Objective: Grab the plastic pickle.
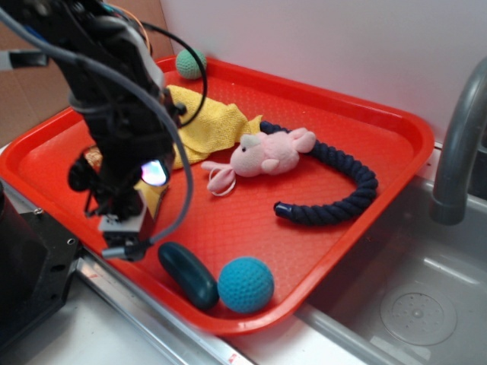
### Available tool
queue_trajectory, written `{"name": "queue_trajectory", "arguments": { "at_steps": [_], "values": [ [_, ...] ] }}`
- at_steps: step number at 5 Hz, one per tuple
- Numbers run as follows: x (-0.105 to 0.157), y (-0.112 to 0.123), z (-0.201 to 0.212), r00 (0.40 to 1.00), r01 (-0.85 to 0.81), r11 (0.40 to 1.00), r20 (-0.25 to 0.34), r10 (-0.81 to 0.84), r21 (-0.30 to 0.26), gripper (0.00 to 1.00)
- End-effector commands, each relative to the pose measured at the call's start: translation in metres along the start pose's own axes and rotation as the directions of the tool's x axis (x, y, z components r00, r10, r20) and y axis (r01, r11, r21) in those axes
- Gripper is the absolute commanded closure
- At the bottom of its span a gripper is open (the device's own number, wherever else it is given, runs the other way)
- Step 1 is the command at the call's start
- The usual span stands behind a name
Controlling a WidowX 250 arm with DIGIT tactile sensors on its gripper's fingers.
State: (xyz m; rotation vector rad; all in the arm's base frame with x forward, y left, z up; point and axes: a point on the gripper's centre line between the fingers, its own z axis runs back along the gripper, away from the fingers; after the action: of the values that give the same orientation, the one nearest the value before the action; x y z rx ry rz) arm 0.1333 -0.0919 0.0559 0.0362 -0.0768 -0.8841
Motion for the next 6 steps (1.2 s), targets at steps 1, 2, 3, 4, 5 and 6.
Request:
{"name": "queue_trajectory", "arguments": {
  "at_steps": [1,2,3,4,5,6],
  "values": [
    [0.001,-0.004,0.004,1.0,0.015,1.0,0.024,-0.015,0.001,0.0],
    [0.001,-0.004,0.004,1.0,0.015,1.0,0.024,-0.015,0.001,0.0],
    [0.011,-0.011,-0.01,0.988,0.149,0.988,-0.03,-0.15,-0.028,0.0],
    [0.023,-0.023,-0.017,0.962,0.27,0.962,-0.039,-0.272,-0.051,0.0],
    [0.029,-0.025,-0.022,0.953,0.3,0.953,-0.037,-0.301,-0.042,0.0],
    [0.039,-0.017,-0.038,0.947,0.314,0.949,-0.058,-0.316,-0.043,0.0]
  ]
}}
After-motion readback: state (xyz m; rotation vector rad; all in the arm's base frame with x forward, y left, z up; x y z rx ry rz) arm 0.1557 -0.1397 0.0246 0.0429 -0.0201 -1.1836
